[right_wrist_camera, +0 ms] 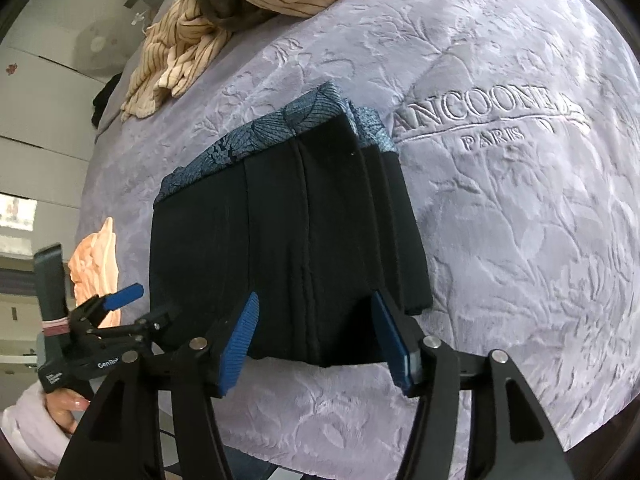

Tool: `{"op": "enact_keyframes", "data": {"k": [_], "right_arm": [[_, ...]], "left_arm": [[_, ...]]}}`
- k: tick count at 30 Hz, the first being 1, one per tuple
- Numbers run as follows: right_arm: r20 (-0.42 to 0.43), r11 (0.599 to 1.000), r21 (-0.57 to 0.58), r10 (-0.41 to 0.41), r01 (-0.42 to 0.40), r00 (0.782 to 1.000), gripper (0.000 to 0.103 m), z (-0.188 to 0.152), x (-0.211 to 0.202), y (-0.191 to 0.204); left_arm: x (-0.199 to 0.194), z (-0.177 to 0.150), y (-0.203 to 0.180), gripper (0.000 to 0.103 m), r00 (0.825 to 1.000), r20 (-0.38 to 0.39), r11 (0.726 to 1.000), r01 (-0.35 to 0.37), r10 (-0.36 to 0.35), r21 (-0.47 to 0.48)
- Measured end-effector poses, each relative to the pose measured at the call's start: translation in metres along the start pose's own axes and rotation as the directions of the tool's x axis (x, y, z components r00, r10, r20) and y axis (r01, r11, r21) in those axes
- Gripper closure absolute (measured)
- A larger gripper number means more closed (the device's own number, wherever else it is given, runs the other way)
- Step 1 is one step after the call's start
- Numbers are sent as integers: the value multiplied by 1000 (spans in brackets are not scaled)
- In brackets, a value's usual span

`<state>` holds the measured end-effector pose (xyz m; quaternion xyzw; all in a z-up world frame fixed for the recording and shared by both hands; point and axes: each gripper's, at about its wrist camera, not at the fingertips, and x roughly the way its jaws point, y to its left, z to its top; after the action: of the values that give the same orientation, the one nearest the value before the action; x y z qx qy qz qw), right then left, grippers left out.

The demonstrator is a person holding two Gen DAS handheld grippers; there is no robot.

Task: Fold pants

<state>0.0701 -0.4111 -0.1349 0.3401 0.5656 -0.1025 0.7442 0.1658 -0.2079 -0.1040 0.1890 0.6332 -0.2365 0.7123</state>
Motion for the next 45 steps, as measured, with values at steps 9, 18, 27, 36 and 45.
{"op": "enact_keyframes", "data": {"k": [9, 18, 27, 36, 45], "right_arm": [[2, 999, 19, -31, 31, 1000, 23, 1, -4, -18], [-12, 997, 60, -39, 40, 999, 12, -4, 7, -33], [-18, 992, 125, 30, -27, 999, 10, -5, 18, -46], [-43, 993, 105, 62, -57, 997, 10, -1, 20, -49], [-61, 994, 80, 79, -74, 995, 10, 12, 18, -52]], "left_arm": [[4, 0, -2, 0, 1000, -14, 1000, -3, 3, -6], [11, 2, -2, 0, 1000, -30, 1000, -7, 7, -7], [27, 8, -4, 0, 999, -54, 1000, 3, -3, -8], [51, 9, 26, 0, 990, -105, 994, 82, -89, -74], [61, 9, 48, 0, 983, -117, 985, 131, -145, -114]]}}
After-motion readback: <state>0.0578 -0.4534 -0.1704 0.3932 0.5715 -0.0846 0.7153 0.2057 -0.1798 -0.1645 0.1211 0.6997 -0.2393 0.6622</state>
